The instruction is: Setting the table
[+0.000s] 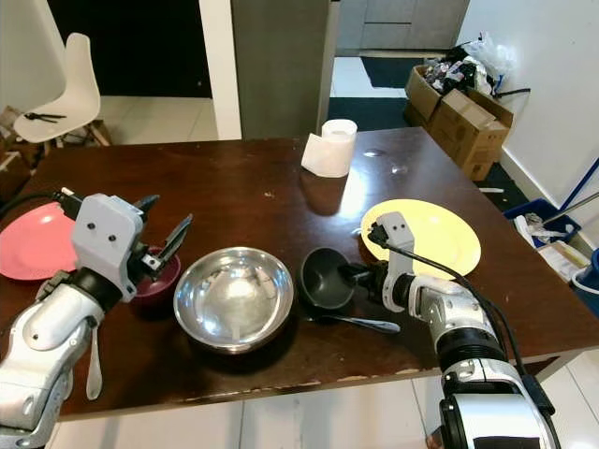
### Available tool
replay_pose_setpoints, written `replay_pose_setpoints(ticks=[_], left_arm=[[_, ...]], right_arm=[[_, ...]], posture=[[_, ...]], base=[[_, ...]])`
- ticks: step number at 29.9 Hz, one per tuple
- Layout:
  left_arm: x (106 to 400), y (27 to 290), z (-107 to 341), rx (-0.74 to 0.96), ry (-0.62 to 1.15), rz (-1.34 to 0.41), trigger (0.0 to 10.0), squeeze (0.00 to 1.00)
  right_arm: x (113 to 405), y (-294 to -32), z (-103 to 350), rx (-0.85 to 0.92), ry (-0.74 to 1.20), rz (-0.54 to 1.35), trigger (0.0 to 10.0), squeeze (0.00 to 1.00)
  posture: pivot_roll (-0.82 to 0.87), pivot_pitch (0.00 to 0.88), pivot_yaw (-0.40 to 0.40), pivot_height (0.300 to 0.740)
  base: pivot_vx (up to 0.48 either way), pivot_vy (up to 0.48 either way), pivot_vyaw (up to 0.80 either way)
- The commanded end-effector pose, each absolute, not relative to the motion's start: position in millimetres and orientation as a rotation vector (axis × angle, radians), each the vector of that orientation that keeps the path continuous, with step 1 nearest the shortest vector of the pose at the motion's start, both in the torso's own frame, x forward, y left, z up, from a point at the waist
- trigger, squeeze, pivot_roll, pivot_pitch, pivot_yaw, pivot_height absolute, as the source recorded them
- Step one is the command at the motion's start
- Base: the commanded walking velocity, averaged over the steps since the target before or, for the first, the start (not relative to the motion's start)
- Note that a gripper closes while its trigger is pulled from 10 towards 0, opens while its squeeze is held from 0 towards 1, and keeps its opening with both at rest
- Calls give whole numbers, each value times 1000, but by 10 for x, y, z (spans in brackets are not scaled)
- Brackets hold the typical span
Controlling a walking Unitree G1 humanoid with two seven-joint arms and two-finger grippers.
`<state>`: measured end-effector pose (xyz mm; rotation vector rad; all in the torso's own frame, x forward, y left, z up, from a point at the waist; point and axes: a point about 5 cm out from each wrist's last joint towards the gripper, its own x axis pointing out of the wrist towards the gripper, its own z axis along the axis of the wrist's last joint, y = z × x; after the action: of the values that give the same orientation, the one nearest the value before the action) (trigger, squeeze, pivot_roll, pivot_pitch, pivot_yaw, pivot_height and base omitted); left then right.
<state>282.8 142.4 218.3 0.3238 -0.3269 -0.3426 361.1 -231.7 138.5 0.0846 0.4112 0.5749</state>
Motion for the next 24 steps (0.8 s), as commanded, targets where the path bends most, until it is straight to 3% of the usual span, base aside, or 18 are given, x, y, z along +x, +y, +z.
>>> replay_pose_setpoints(ticks=[1, 8, 9, 10, 11, 18, 24], left_arm=[[2846, 1411, 2145, 318, -312, -344, 10000, 0], [2841, 1385, 2125, 302, -313, -330, 10000, 0], [2841, 1386, 2114, 290, -308, -317, 10000, 0], [2841, 1388, 2107, 281, -305, -308, 10000, 0], [2844, 1397, 2097, 265, -298, -293, 10000, 0], [2852, 1489, 1991, 171, -230, -205, 10000, 0], [2835, 1494, 1930, 154, -207, -179, 10000, 0]], right_arm=[[3635, -2370, 1468, 104, 367, 550, 0, 0], [3657, -2395, 1872, 137, 132, 475, 0, 0], [3629, -2353, 1984, 150, 58, 453, 1451, 0], [3602, -2327, 2053, 161, 12, 437, 1451, 0], [3551, -2272, 2138, 177, -60, 413, 10000, 0], [3162, -1927, 2225, 325, -288, 255, 10000, 0], [2838, -1687, 1919, 382, -257, 139, 10000, 0]], posture=[[-20, 0, 78, 740], [-30, 0, 77, 740], [-34, 0, 81, 740], [-34, 0, 81, 740], [-41, 0, 86, 740], [-60, 0, 100, 740], [-69, 0, 101, 740]], base=[[0, 0, 0], [0, 0, 0], [0, 0, 0], [0, 0, 0], [0, 0, 0], [0, 0, 0], [0, 0, 0]])
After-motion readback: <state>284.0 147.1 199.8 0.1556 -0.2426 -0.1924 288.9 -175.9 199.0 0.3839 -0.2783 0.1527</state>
